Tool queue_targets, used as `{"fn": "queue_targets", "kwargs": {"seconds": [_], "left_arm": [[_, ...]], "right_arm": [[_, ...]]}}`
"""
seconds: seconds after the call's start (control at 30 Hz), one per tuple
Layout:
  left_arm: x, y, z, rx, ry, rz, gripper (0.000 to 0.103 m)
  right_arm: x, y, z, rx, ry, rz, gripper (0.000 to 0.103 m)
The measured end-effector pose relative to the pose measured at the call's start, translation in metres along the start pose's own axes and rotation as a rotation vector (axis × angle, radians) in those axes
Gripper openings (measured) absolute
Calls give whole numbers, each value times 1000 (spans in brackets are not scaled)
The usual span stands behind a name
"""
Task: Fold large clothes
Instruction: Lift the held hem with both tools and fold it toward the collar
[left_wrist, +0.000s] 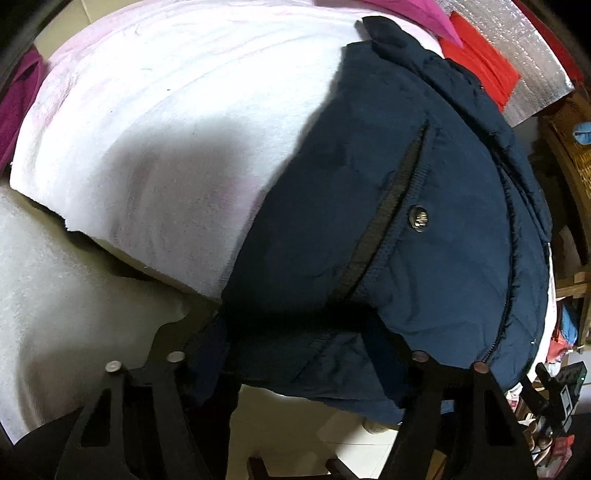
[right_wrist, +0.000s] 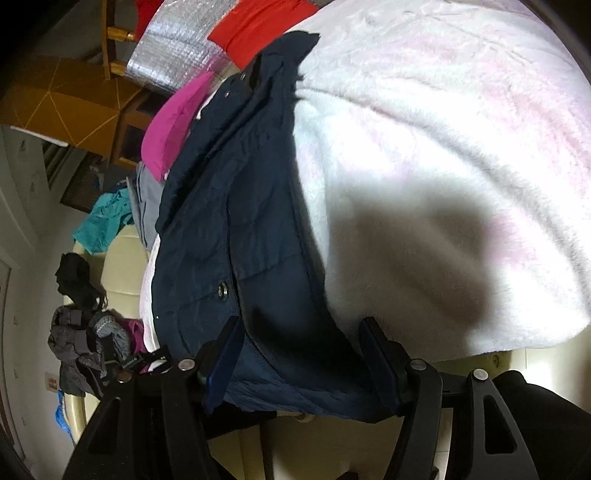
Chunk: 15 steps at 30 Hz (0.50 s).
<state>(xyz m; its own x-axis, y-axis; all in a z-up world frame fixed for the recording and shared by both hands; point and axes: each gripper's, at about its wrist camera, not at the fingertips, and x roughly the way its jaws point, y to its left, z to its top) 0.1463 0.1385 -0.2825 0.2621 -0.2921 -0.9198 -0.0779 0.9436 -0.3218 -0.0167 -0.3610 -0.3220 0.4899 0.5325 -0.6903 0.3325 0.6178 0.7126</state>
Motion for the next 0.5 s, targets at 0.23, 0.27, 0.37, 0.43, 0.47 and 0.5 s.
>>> {"fn": "queue_targets", "kwargs": {"seconds": [0.23,0.27,0.37,0.43,0.47,0.5], "left_arm": [[-5,5,-2,-24,15,-23,69],[-2,5,-1,-28,30,-17,74],[8,5,-3,-3,91,-9,80],[12,3,-7,18,125,-4,80],[13,2,-8,22,132,-5,80],[14,1,-8,27,137,-8,80]], "right_arm": [[3,7,-7,-32,37,57,70],[4,7,-8,-33,46,62,70],[12,12,-12,-71,86,35,70],[22,15,-17,-111,134,-31,70],[26,17,-21,-127,157,-55,70],[27,18,-22,-134,163,-67,70]]}}
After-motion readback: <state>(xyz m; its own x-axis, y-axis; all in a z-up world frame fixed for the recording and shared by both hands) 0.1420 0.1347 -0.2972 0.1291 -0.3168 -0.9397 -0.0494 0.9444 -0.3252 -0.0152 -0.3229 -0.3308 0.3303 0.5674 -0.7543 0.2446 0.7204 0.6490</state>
